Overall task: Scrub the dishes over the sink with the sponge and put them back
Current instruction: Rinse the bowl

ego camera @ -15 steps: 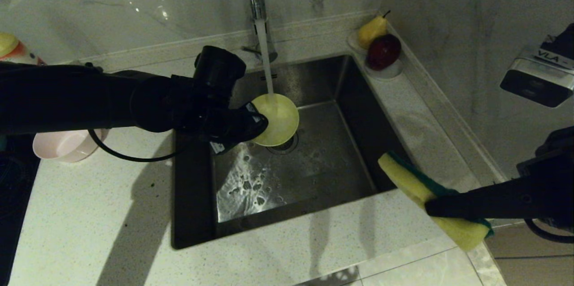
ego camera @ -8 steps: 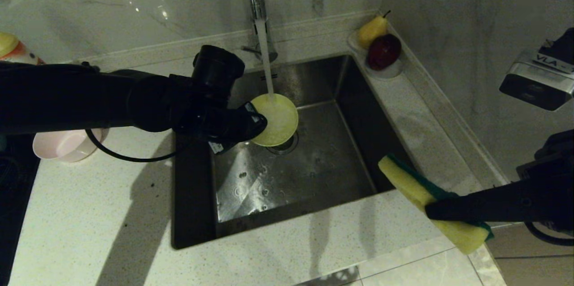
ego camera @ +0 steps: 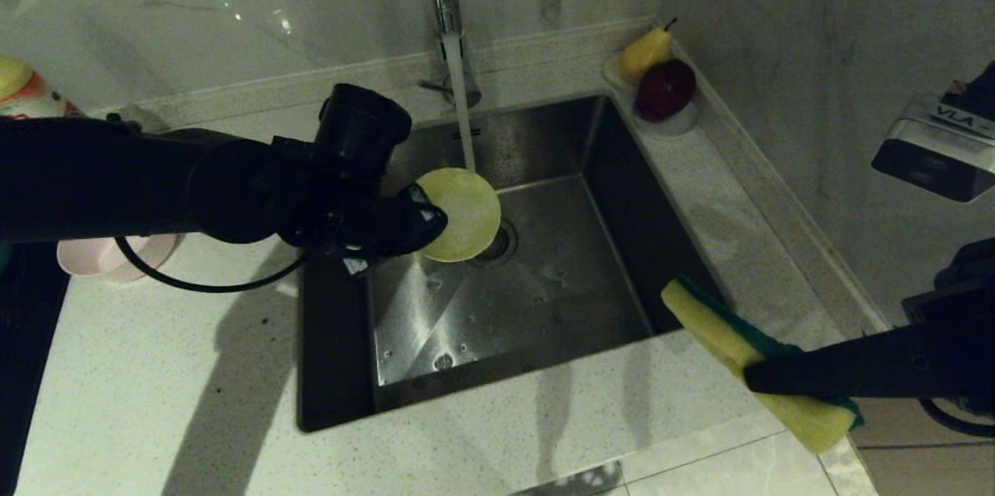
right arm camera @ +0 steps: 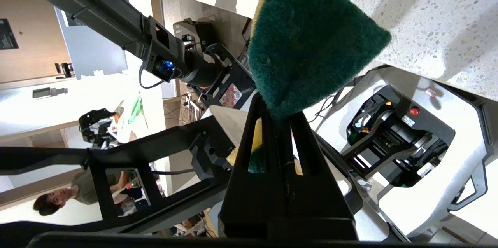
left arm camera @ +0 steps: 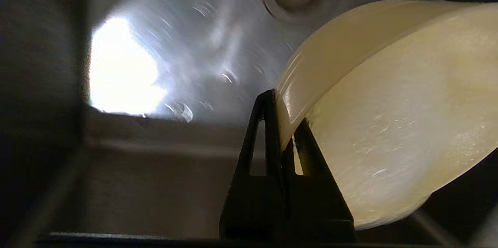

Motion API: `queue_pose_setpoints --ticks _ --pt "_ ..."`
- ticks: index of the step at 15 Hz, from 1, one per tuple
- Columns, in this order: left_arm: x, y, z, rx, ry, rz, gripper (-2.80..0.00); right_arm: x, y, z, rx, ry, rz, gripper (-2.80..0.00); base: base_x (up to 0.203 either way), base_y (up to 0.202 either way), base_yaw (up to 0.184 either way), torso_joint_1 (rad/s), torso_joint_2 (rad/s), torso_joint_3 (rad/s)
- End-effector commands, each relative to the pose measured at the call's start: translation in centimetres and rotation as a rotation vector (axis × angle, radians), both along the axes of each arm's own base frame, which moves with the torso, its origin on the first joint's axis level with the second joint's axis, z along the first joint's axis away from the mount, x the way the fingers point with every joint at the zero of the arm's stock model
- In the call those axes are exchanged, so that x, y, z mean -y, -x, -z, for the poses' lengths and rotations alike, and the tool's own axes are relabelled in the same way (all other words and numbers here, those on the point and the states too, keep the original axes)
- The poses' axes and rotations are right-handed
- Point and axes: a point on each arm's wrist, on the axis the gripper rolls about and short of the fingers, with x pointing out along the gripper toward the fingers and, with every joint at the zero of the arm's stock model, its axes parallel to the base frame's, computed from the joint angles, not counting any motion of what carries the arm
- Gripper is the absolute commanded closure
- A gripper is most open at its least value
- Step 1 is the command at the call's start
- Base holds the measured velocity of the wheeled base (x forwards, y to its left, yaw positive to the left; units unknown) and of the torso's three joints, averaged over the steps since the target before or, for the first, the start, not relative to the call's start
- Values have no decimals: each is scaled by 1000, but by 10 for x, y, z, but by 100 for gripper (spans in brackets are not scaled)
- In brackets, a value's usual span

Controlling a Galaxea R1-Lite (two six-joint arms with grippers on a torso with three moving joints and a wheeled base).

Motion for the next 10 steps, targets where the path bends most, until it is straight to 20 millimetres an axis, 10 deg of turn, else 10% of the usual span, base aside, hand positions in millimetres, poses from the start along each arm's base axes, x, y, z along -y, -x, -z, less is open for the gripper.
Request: queue_pose_setpoints --ticks 1,10 --pt "-9 4 3 48 -56 -93 0 2 3 2 -8 1 0 0 0 0 0 0 0 0" --pt "-46 32 -17 433 -242 -118 0 -1 0 14 -8 -19 -20 0 0 0 0 0 0 0"
